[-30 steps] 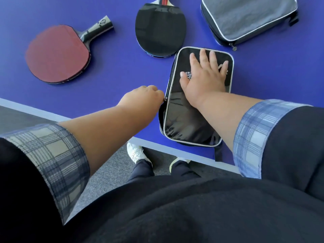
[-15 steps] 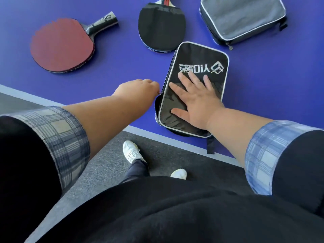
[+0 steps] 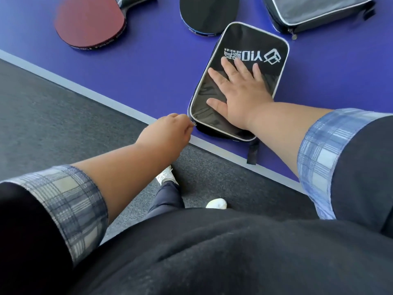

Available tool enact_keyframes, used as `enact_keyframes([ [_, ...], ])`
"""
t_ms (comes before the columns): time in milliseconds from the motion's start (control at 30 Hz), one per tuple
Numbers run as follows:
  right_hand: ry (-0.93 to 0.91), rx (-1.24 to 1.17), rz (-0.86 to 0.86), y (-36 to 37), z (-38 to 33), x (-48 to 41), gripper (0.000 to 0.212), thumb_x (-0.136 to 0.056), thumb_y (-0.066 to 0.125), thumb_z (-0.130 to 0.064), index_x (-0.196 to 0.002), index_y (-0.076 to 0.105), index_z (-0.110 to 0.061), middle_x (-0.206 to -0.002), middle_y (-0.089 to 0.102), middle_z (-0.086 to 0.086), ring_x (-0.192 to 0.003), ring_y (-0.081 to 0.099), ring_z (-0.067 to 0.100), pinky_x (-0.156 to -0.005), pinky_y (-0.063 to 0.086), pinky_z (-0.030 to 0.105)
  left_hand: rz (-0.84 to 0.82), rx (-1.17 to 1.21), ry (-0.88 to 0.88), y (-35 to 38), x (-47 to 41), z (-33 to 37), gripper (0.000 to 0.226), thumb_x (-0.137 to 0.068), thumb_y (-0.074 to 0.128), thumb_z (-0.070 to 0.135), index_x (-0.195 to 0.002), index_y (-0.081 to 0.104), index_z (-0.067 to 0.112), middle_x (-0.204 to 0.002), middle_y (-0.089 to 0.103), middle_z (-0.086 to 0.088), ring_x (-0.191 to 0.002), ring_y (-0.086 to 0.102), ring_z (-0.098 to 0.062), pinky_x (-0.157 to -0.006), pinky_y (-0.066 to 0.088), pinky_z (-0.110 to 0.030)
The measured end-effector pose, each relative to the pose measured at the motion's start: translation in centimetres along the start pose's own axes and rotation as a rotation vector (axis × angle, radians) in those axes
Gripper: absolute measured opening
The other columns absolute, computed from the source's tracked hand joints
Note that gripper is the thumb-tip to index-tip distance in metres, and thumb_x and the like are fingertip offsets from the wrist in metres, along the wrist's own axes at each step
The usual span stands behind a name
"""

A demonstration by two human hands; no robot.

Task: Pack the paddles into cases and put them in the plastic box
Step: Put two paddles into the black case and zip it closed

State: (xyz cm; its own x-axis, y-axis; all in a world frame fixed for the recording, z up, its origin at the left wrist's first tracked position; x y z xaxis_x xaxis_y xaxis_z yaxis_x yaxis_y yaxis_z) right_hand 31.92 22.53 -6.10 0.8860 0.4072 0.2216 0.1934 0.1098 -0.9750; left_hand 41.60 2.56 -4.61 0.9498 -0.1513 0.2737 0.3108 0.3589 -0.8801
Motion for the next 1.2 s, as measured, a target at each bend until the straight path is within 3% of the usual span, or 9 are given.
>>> enact_keyframes([
  [200, -0.013, -0.02, 0.0, -0.2, -0.1, 0.0, 0.077, -0.089, 0.007, -0.074, -0.158, 0.006, -0.04, -0.169, 0.005, 0.001, -0.155, 0.004, 0.028, -0.121, 0.002, 0.058, -0.035, 0.027, 0.029, 1.3, 0.9, 2.8, 0.026, -0.098, 0.045, 0.034, -0.099, 0.064, 0.016, -0.094, 0.061, -0.003, -0.081, 0.06, -0.029, -0.07, 0.053, -0.042],
  [467, -0.037, -0.176, -0.118, -1.1, 1.0, -1.0, 0.059, -0.102, 0.03, -0.045, -0.157, 0.01, -0.043, -0.169, -0.003, -0.003, -0.155, -0.005, 0.026, -0.12, -0.005, 0.057, -0.022, 0.035, 0.065, 3.5, 1.7, 6.1, 0.023, -0.095, 0.049, 0.031, -0.096, 0.065, 0.014, -0.093, 0.063, -0.005, -0.08, 0.061, -0.031, -0.069, 0.054, -0.044],
  [700, -0.039, -0.24, -0.089, -1.2, 0.8, -0.9, 0.058, -0.102, 0.033, -0.042, -0.157, 0.014, -0.043, -0.17, 0.0, -0.003, -0.155, -0.005, 0.026, -0.12, -0.006, 0.057, -0.053, 0.065, 0.074, 5.8, 1.4, 9.6, 0.025, -0.097, 0.047, 0.039, -0.102, 0.064, 0.021, -0.1, 0.063, 0.0, -0.092, 0.06, -0.026, -0.074, 0.051, -0.039],
  [833, -0.041, -0.223, -0.071, -1.1, 0.8, -1.0, 0.058, -0.102, 0.032, -0.043, -0.157, 0.014, -0.042, -0.169, 0.0, -0.003, -0.155, -0.004, 0.027, -0.12, -0.005, 0.057, -0.066, 0.059, 0.052, 6.5, 1.2, 11.3, 0.023, -0.097, 0.045, 0.033, -0.088, 0.059, 0.017, -0.089, 0.06, 0.0, -0.084, 0.059, -0.028, -0.067, 0.051, -0.04],
  [967, -0.048, -0.217, -0.059, -1.0, 0.6, -1.0, 0.058, -0.102, 0.032, -0.044, -0.157, 0.014, -0.042, -0.169, 0.0, -0.003, -0.155, -0.004, 0.027, -0.12, -0.005, 0.057, -0.068, 0.049, 0.01, 6.2, 0.6, 12.9, 0.022, -0.098, 0.046, 0.031, -0.091, 0.061, 0.016, -0.083, 0.061, -0.001, -0.077, 0.058, -0.027, -0.061, 0.046, -0.035],
  [1133, -0.049, -0.258, -0.052, -1.6, 0.6, -0.6, 0.059, -0.101, 0.038, -0.043, -0.157, 0.021, -0.039, -0.169, 0.004, -0.001, -0.155, -0.002, 0.026, -0.12, -0.002, 0.057, -0.204, 0.062, -0.005, 5.3, 0.4, 13.4, 0.019, -0.098, 0.049, 0.029, -0.095, 0.064, 0.019, -0.08, 0.063, 0.001, -0.08, 0.062, -0.026, -0.065, 0.05, -0.035],
  [1200, -0.058, -0.358, -0.013, -2.2, 1.0, 0.5, 0.059, -0.1, 0.047, -0.039, -0.156, 0.029, -0.032, -0.169, 0.011, 0.002, -0.155, 0.001, 0.027, -0.121, 0.0, 0.057, -0.299, 0.116, 0.006, 4.2, 0.1, 13.1, 0.024, -0.096, 0.049, 0.033, -0.105, 0.067, 0.02, -0.091, 0.069, 0.0, -0.089, 0.062, -0.024, -0.072, 0.05, -0.033],
])
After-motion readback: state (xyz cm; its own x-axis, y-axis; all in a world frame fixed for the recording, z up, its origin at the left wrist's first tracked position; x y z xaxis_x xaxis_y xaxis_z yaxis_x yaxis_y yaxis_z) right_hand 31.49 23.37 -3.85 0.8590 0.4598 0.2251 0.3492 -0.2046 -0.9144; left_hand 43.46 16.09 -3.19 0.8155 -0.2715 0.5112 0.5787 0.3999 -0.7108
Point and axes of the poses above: each hand's wrist, its own x-axis away from the middle knuckle, its own y-axis out of the palm, z = x × y, the point moved 1 cm from there along -x, towards the middle knuckle
